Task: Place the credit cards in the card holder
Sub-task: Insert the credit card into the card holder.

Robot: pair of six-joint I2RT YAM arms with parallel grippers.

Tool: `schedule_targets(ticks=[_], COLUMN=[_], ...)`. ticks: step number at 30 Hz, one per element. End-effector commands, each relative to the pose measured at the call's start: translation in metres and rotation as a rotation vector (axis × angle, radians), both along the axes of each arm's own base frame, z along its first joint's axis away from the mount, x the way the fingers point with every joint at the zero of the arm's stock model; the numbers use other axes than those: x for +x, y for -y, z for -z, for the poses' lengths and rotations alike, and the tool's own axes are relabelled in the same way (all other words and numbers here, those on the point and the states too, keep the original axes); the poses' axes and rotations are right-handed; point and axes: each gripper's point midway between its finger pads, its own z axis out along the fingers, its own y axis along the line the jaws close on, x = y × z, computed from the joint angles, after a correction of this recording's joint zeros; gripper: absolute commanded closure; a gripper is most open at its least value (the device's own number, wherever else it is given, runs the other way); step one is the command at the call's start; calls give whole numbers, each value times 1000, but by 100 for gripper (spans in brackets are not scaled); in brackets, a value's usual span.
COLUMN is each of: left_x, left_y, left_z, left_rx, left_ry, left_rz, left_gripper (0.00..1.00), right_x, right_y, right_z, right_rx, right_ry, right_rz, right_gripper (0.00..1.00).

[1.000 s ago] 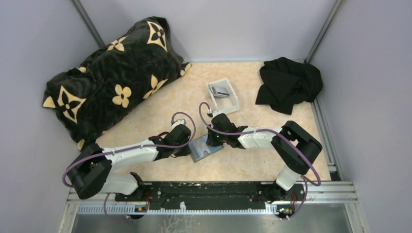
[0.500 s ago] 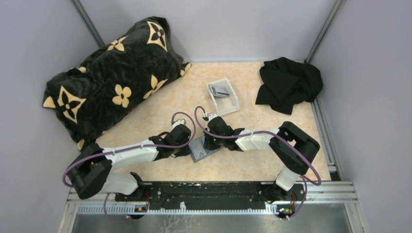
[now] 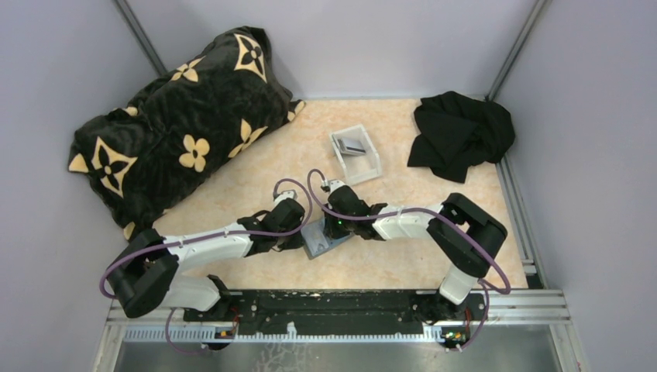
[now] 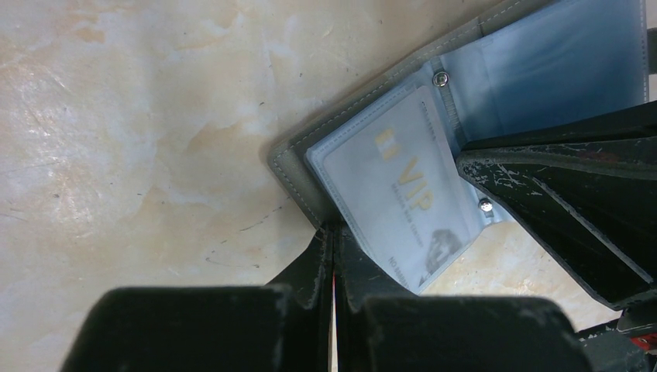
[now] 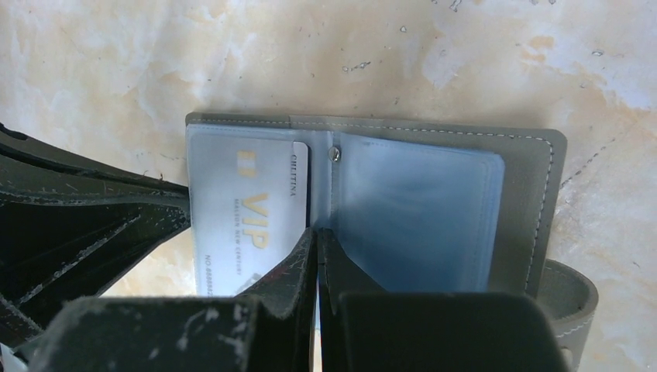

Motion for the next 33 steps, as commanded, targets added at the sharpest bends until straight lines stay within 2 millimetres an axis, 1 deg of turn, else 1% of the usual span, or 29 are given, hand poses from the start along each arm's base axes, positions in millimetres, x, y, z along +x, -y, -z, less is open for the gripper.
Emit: schedule_targets(ticks=[1,2,4,10,12,17,19,21,23,25,26,33], left_x=[-33,-33,-32,-22,-17,-3,1,4,5,6,7,20], left_y=[-36,-38,-40,-40,-39,-32,-30,-29,-29,-28,-29,-28], left_z=[34,32,28,12,6,-11,-15,-18,-22,-26,-28,-54], left_rx=[153,157,160,157,162,156,156,159,157,151,147,99], left_ry=[-123,-118,-106,-60,-42,12,27,35,43,52,61,148], left_rz=[8,3,-6,-24,-28,-32,-32,-33,-36,-39,-44,-86], left_gripper=[100,100,99,92,89,77,73,71,69,67,66,58], right_x=[9,11,16,23,26,35,41,46,53,60,65,110], right_y=[-5,-3,-6,-9,-9,-10,-10,-9,-7,-5,-3,17], right_z=[-13,-13,-30,-48,-54,-70,-79,-86,-93,-102,-106,-144], right_rx=[-34,-46,-24,-20,-25,-35,-40,-49,-57,-52,-51,-113], right_ry=[60,66,101,143,159,208,235,264,293,323,342,541], right_rz=[12,14,15,11,10,17,26,30,46,69,87,263], right_gripper=[99,97,93,84,83,79,75,73,68,63,62,63])
